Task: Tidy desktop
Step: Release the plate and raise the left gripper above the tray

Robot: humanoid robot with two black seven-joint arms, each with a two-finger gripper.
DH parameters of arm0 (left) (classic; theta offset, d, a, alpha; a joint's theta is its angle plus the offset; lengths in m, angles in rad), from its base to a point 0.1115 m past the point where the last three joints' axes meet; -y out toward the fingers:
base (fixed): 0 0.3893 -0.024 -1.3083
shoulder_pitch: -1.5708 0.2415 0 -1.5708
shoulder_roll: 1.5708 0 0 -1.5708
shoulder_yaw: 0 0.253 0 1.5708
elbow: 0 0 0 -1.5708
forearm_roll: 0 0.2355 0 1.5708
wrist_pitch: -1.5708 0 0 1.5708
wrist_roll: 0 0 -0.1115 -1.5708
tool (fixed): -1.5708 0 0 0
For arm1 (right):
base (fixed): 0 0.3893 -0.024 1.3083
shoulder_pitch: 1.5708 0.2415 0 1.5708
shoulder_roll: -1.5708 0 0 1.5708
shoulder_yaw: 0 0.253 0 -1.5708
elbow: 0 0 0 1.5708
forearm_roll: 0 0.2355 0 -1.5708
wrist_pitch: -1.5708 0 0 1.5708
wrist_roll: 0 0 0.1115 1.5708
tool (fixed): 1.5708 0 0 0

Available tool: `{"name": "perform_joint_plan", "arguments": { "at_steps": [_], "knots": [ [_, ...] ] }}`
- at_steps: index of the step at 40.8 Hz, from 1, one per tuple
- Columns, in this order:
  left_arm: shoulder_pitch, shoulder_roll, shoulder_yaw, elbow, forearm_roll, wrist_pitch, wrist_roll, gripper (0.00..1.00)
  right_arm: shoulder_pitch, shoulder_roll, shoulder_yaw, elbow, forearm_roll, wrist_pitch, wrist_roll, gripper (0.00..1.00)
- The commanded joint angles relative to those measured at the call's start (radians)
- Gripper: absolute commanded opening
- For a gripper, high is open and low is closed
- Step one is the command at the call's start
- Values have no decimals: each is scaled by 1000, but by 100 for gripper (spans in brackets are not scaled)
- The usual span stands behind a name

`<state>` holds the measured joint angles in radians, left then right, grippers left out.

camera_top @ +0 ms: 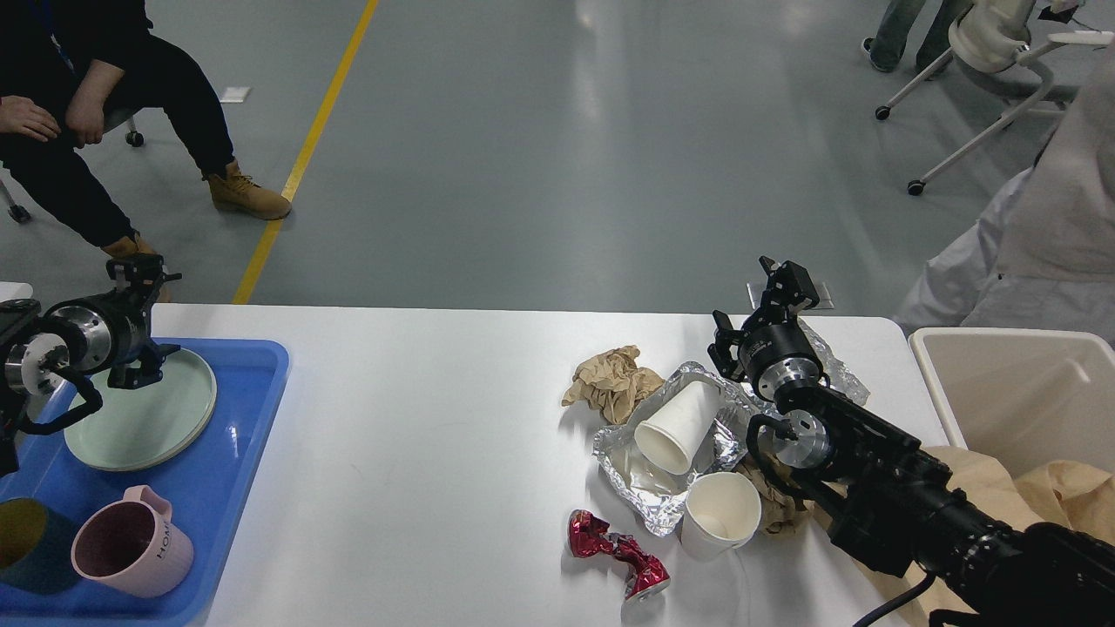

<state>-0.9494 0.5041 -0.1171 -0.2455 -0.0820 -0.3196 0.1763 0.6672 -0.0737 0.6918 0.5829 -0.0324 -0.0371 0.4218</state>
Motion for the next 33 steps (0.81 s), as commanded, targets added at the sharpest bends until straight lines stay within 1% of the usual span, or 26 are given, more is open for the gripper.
{"name": "perform_joint_plan", "arguments": {
  "at_steps": [1,4,10,14,15,17,21,24,28,33],
  "knots": [
    [9,2,-142,0,-2,5,-4,96,0,0,0,0,0,0,0,100],
    [9,-1,-171,0,-9,4,-4,96,0,0,0,0,0,0,0,100],
    [-2,-16,-309,0,-13,4,-6,96,0,0,0,0,0,0,0,100],
    [4,-32,-473,0,-18,4,-8,96,0,0,0,0,0,0,0,100],
    [9,-42,-571,0,-24,4,-12,96,0,0,0,0,0,0,0,100],
    [11,-52,-663,0,-30,4,-15,96,0,0,0,0,0,0,0,100],
    [12,-59,-806,0,-30,4,-15,96,0,0,0,0,0,0,0,100],
    [3,-62,-843,0,-30,7,-15,96,0,0,0,0,0,0,0,100],
    [-12,-70,-842,0,-25,7,-15,96,0,0,0,0,0,0,0,100],
    [-28,-99,-840,-12,-22,-10,-3,96,0,0,0,0,0,0,0,100]
  ]
}}
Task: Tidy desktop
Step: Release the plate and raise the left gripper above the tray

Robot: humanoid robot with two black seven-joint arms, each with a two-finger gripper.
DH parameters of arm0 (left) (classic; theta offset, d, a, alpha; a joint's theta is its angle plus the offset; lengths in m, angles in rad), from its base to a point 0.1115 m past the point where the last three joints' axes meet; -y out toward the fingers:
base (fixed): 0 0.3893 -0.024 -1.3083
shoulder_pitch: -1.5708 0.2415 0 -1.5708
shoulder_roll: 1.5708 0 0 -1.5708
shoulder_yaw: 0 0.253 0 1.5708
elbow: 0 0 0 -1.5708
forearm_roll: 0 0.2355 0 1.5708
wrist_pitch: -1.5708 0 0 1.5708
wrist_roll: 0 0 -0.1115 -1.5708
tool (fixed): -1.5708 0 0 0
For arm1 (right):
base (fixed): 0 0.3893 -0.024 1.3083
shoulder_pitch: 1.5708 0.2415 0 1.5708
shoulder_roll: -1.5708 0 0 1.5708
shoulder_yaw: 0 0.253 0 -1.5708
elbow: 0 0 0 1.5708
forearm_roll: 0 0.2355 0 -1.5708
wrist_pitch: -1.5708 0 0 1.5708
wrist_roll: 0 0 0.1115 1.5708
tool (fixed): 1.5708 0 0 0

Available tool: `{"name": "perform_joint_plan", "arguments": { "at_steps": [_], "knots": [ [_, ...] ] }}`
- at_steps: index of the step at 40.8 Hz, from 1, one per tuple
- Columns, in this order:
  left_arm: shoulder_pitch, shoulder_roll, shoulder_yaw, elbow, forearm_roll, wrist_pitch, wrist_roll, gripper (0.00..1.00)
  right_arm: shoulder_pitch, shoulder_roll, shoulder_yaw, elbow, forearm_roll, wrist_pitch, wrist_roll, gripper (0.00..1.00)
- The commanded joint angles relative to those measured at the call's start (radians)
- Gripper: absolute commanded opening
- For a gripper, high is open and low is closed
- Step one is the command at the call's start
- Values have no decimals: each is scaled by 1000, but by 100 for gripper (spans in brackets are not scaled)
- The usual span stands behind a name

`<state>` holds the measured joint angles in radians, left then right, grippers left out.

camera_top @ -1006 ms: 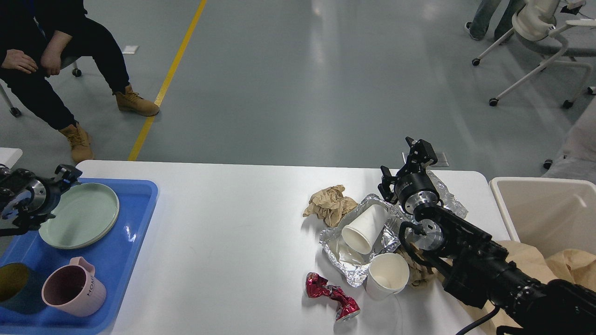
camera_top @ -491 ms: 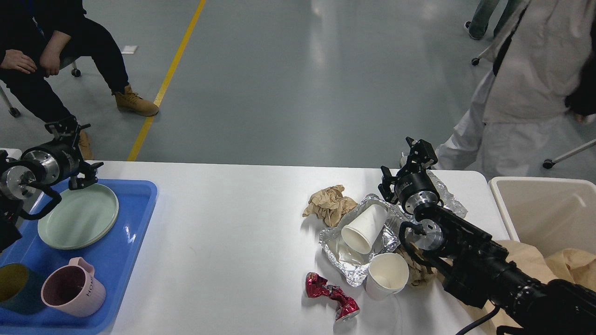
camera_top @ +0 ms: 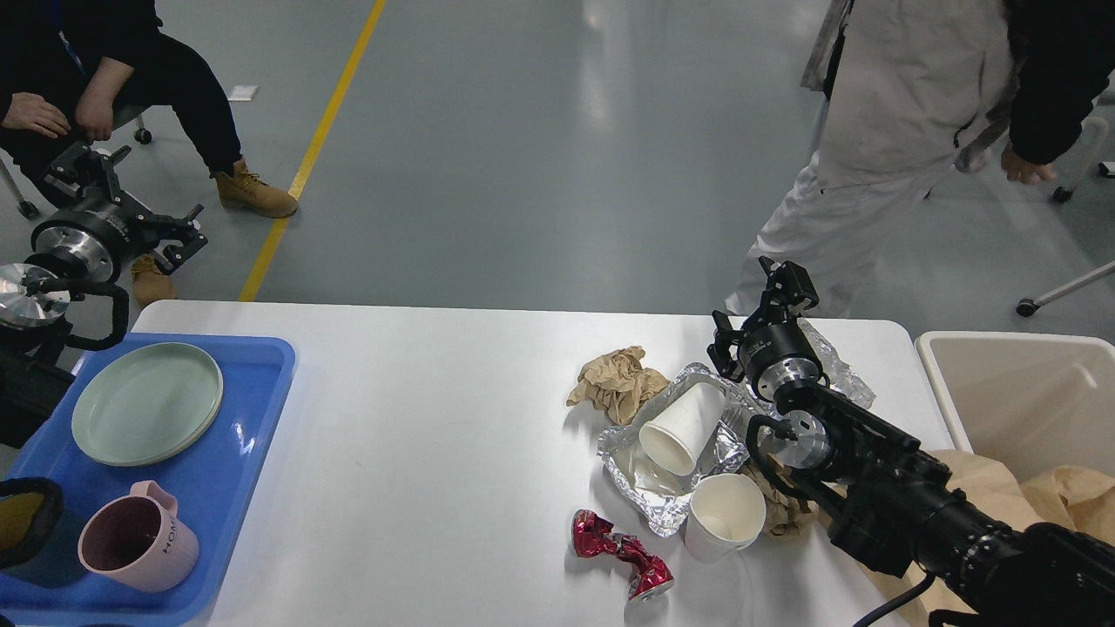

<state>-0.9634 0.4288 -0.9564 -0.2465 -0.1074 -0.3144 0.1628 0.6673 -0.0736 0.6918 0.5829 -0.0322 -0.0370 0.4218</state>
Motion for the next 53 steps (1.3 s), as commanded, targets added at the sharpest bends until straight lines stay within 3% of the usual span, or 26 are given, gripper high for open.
{"name": "perform_joint_plan", "arguments": {
  "at_steps": [1,10,16,17,22,23,27,42,53],
  "knots": [
    [-14,-25,1,-11,5,-15,11,96,0,0,0,0,0,0,0,100],
    [28,-82,4,-11,8,-15,-22,96,0,0,0,0,0,0,0,100],
    [48,-125,5,-11,8,-26,-143,96,0,0,0,0,0,0,0,100],
    [61,-140,5,-11,8,-29,-185,96,0,0,0,0,0,0,0,100],
    [104,-154,8,-11,8,-31,-317,96,0,0,0,0,0,0,0,100],
    [110,-154,8,-11,8,-31,-363,96,0,0,0,0,0,0,0,100],
    [126,-157,7,-11,8,-31,-423,96,0,0,0,0,0,0,0,100],
    [167,-237,7,-11,8,-28,-419,96,0,0,0,0,0,0,0,100],
    [193,-275,7,-11,8,-46,-470,96,0,0,0,0,0,0,0,100]
  ]
}}
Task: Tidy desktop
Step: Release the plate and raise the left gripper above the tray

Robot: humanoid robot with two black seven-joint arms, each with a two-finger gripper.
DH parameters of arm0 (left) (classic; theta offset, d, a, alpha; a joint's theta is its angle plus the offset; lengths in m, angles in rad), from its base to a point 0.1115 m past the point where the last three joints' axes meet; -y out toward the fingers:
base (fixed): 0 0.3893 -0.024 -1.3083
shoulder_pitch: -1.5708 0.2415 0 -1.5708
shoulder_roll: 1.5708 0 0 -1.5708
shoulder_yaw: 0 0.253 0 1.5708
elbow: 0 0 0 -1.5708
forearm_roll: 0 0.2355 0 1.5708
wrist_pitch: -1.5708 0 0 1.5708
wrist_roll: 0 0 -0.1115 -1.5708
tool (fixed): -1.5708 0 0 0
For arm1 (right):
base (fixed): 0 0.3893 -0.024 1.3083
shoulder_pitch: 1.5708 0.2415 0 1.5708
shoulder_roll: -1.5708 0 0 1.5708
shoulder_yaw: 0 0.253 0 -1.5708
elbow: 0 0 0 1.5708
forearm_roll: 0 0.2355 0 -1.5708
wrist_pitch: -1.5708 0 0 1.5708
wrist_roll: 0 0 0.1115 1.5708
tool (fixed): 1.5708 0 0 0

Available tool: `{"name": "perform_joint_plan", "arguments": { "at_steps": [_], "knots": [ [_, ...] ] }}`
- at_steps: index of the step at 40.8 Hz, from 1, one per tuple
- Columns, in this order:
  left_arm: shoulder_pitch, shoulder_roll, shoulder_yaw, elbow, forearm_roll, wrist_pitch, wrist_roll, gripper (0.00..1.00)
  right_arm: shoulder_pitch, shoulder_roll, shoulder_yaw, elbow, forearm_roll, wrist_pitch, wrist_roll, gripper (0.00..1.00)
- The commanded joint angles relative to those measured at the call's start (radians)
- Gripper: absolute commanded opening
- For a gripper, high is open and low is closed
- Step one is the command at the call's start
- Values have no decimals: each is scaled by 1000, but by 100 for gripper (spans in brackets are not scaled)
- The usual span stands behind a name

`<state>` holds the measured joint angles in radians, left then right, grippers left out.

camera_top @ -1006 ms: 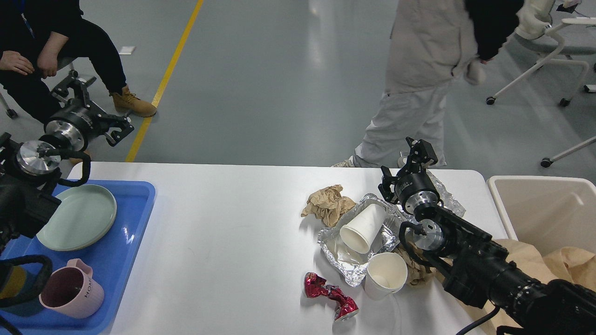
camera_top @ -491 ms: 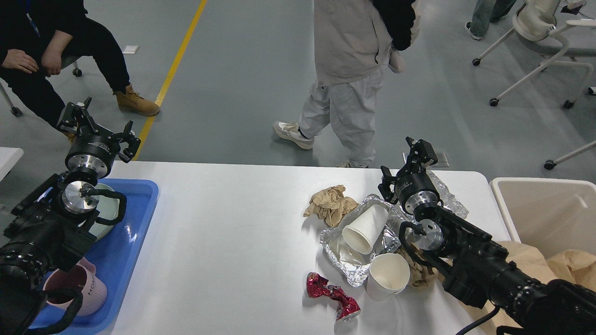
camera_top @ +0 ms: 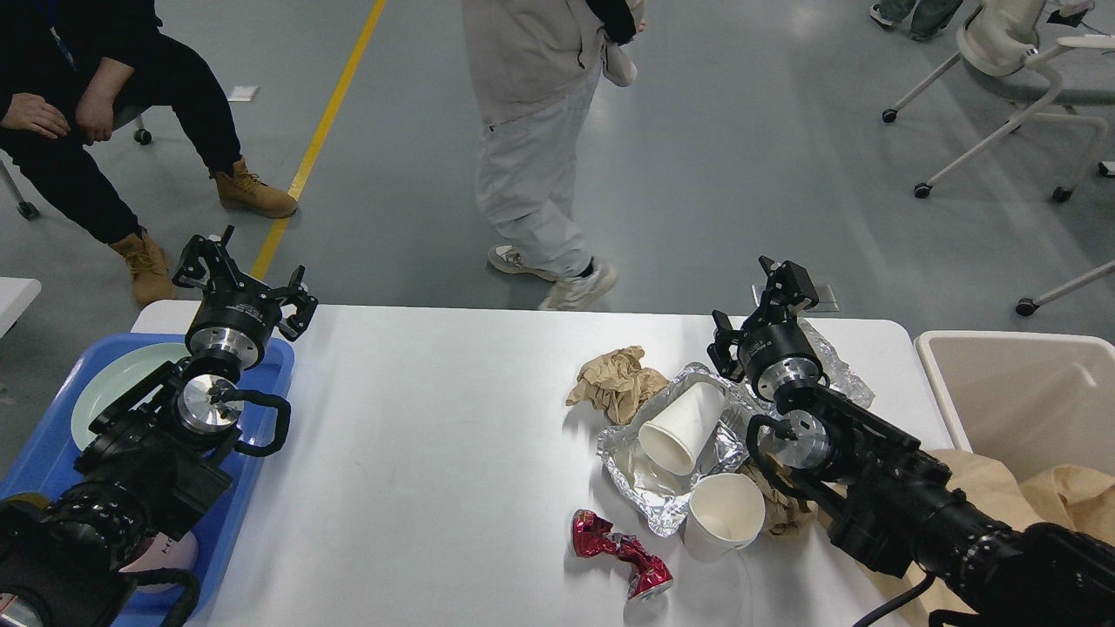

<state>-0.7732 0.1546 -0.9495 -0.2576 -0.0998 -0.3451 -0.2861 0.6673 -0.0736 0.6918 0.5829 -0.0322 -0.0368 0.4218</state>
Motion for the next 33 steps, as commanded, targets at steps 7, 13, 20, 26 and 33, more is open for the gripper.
{"name": "perform_joint_plan", "arguments": {
  "at_steps": [7,13,20,26,33],
  "knots": [
    [9,-3,0,0,0,-55,-87,96,0,0,0,0,0,0,0,100],
    [22,-9,0,0,0,-69,-191,96,0,0,0,0,0,0,0,100],
    [35,-13,0,0,0,-87,-281,96,0,0,0,0,0,0,0,100],
    [40,-15,0,0,0,-106,-324,96,0,0,0,0,0,0,0,100],
    [43,-16,0,0,0,-106,-328,96,0,0,0,0,0,0,0,100]
  ]
}}
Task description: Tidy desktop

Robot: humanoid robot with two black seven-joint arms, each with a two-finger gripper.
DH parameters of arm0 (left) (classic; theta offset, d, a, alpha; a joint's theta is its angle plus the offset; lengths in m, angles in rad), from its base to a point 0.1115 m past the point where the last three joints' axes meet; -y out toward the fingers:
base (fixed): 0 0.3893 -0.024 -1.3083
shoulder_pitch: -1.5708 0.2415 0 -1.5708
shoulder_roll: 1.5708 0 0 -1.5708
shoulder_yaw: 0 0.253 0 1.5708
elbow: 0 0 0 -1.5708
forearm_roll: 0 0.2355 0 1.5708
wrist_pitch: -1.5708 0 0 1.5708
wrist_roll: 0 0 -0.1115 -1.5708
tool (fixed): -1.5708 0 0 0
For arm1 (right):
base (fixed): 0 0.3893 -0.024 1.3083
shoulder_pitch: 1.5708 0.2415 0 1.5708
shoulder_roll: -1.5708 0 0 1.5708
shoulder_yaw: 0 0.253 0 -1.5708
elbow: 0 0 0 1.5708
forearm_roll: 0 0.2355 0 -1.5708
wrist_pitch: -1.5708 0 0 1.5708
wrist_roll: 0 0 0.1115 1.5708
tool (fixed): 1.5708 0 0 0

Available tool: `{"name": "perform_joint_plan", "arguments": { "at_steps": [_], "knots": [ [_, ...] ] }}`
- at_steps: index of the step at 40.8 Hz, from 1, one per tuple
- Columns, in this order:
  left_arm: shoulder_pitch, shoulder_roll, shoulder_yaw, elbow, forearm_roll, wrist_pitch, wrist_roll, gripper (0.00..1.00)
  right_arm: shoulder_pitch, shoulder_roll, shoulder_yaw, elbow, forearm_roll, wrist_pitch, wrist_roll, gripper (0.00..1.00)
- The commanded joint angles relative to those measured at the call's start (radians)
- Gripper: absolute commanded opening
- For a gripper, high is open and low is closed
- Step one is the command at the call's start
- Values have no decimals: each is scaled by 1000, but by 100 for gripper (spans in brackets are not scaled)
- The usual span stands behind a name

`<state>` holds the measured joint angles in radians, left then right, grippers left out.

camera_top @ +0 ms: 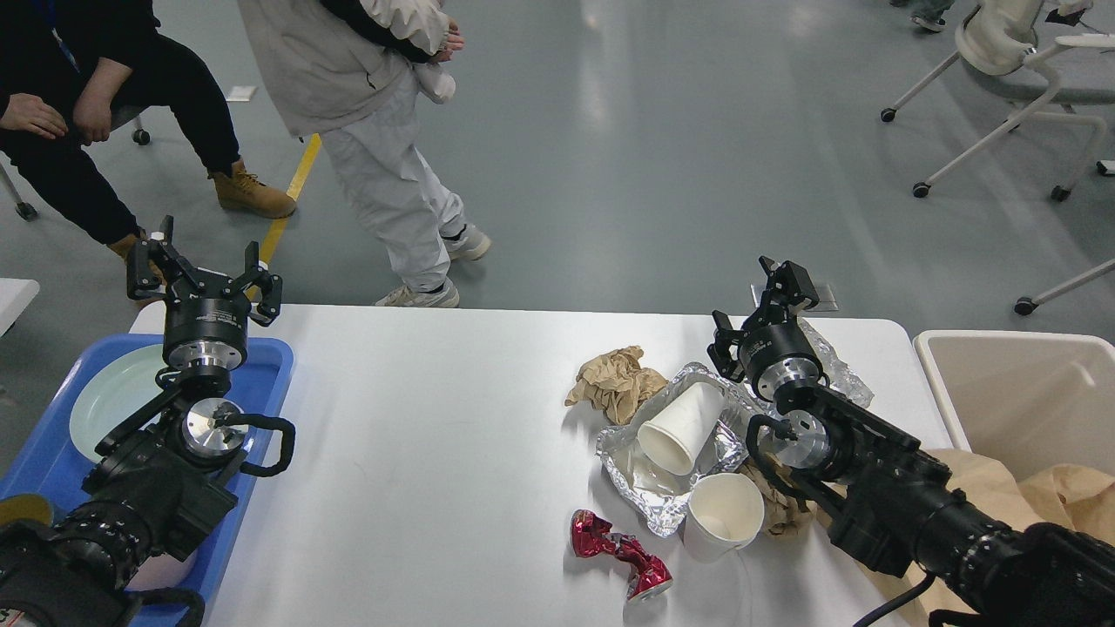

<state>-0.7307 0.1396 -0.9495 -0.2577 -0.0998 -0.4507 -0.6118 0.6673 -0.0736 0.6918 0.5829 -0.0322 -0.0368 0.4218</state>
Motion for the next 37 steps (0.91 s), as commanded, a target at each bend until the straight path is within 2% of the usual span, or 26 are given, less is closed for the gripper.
{"name": "perform_joint_plan", "arguments": {
  "at_steps": [1,17,37],
  "knots": [
    [1,-2,0,0,0,0,-2,96,0,0,0,0,0,0,0,100],
    [1,-2,0,0,0,0,-2,96,11,-3,5,-2,2,2,-9,100],
    [2,-2,0,0,0,0,-2,97,51,-141,23,-3,3,2,-11,100]
  ]
}}
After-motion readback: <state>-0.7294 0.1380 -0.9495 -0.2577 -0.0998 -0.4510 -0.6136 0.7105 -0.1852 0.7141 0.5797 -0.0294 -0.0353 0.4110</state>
